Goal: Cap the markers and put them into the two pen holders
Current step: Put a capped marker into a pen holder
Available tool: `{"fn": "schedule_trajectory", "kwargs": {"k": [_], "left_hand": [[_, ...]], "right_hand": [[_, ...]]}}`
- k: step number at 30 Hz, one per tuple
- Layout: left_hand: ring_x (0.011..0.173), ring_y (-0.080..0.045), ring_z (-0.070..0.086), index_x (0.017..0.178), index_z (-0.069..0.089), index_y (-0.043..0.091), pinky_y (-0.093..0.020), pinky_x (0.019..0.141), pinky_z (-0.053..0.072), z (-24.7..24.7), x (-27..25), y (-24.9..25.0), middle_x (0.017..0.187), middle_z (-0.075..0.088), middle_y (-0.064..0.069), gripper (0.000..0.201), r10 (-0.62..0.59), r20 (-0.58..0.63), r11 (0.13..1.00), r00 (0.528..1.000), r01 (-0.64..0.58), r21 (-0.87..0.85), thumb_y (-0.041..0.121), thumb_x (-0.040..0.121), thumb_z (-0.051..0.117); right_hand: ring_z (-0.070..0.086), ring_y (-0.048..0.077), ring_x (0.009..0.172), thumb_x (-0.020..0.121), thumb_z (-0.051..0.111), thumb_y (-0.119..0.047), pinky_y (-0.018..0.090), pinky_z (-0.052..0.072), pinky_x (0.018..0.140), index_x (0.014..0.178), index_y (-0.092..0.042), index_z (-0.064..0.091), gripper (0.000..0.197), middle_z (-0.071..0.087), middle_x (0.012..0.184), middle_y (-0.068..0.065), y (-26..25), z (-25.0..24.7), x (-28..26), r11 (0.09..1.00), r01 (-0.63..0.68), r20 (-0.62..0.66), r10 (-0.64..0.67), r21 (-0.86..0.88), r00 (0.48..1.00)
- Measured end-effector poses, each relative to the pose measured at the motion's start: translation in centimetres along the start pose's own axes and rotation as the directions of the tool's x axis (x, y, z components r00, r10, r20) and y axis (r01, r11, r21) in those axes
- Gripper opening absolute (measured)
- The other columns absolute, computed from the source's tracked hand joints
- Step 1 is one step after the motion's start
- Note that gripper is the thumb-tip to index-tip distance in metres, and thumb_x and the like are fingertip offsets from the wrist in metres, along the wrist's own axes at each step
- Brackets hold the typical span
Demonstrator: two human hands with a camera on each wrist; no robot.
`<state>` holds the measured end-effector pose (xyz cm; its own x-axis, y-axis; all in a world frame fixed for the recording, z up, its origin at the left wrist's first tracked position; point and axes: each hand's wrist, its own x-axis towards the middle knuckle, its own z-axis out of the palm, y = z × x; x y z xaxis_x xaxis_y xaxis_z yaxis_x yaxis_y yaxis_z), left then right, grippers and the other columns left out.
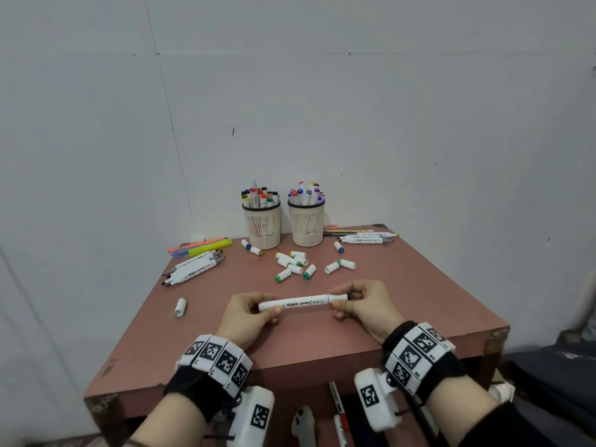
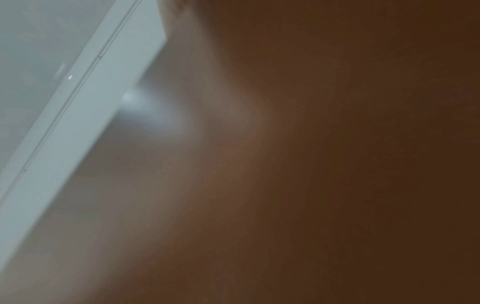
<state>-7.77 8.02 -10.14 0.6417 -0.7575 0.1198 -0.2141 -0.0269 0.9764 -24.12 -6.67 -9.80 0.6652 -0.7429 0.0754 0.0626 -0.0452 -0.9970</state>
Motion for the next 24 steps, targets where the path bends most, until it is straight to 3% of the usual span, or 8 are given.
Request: {"fn": "schedule_trajectory", "kwargs": {"k": [5,8,10,12,17,21,24], "left_hand": [[0.059,-0.012,0.064,0.092,0.069,0.012,-0.019,0.057,0.055,0.3,-0.4,0.5,0.075,0.07,-0.009,0.022,-0.007,-0.1,0.989,0.995,-0.007,-0.146,-0.004,0.077,0.071],[0.064,-0.015,0.064,0.081,0.067,0.013,-0.016,0.058,0.053,0.3,-0.3,0.8,0.074,0.068,-0.009,0.019,-0.004,-0.195,0.989,0.981,-0.025,-0.147,-0.003,0.074,0.074],[0.069,-0.018,0.064,0.084,0.068,0.01,-0.014,0.059,0.053,0.2,-0.1,1.4,0.073,0.068,-0.009,0.019,0.004,-0.204,0.986,0.979,-0.038,-0.16,-0.004,0.073,0.074],[0.064,-0.014,0.065,0.09,0.068,0.006,-0.013,0.059,0.053,0.2,0.3,2.5,0.066,0.069,-0.002,0.021,0.024,-0.212,0.979,0.977,-0.066,-0.192,-0.006,0.073,0.073],[0.064,-0.007,0.067,0.099,0.068,0.011,-0.02,0.069,0.054,0.6,1.4,6.5,0.067,0.07,0.002,0.026,0.151,-0.262,0.954,0.953,-0.21,-0.215,-0.003,0.077,0.071],[0.075,-0.016,0.068,0.097,0.07,0.018,-0.026,0.078,0.055,0.3,3.4,10.3,0.079,0.071,-0.007,0.027,0.259,-0.268,0.931,0.928,-0.313,-0.185,0.0,0.077,0.073],[0.083,-0.023,0.068,0.1,0.07,0.013,-0.029,0.082,0.055,-0.2,5.7,13.1,0.087,0.07,-0.016,0.027,0.324,-0.217,0.92,0.921,-0.36,-0.154,0.0,0.077,0.073]], "right_hand": [[0.056,0.014,0.047,0.081,0.061,0.017,0.022,0.053,0.053,0.083,-0.002,0.066,0.019,0.062,0.071,0.016,-0.1,0.3,-0.2,0.997,0.021,-0.048,-0.017,0.078,0.999],[0.059,0.017,0.061,0.08,0.064,0.013,0.024,0.054,0.063,0.079,-0.007,0.069,0.021,0.065,0.075,0.012,0.1,0.1,0.1,0.994,0.027,-0.119,-0.015,0.105,0.993],[0.062,0.016,0.067,0.079,0.066,0.01,0.022,0.054,0.066,0.079,-0.011,0.071,0.022,0.067,0.076,0.008,0.1,0.2,0.1,0.991,0.045,-0.144,-0.027,0.125,0.989],[0.064,0.013,0.066,0.079,0.068,0.008,0.02,0.055,0.064,0.082,-0.013,0.072,0.021,0.069,0.078,0.008,-0.1,0.3,0.1,0.987,0.078,-0.158,-0.055,0.139,0.986],[0.065,0.014,0.065,0.081,0.069,0.002,0.029,0.057,0.073,0.089,-0.015,0.072,0.018,0.07,0.087,0.014,-1.4,0.5,-0.4,0.986,0.127,-0.181,-0.107,0.104,0.978],[0.065,0.022,0.066,0.081,0.07,0.001,0.042,0.055,0.077,0.089,-0.014,0.071,0.017,0.07,0.087,0.021,-5.1,0.3,-0.3,0.982,0.161,-0.185,-0.141,0.095,0.973],[0.062,0.024,0.065,0.08,0.07,0.002,0.035,0.057,0.072,0.093,-0.007,0.07,0.016,0.067,0.083,0.019,-8.3,-0.3,1.0,0.982,0.177,-0.159,-0.164,0.071,0.973]]}}
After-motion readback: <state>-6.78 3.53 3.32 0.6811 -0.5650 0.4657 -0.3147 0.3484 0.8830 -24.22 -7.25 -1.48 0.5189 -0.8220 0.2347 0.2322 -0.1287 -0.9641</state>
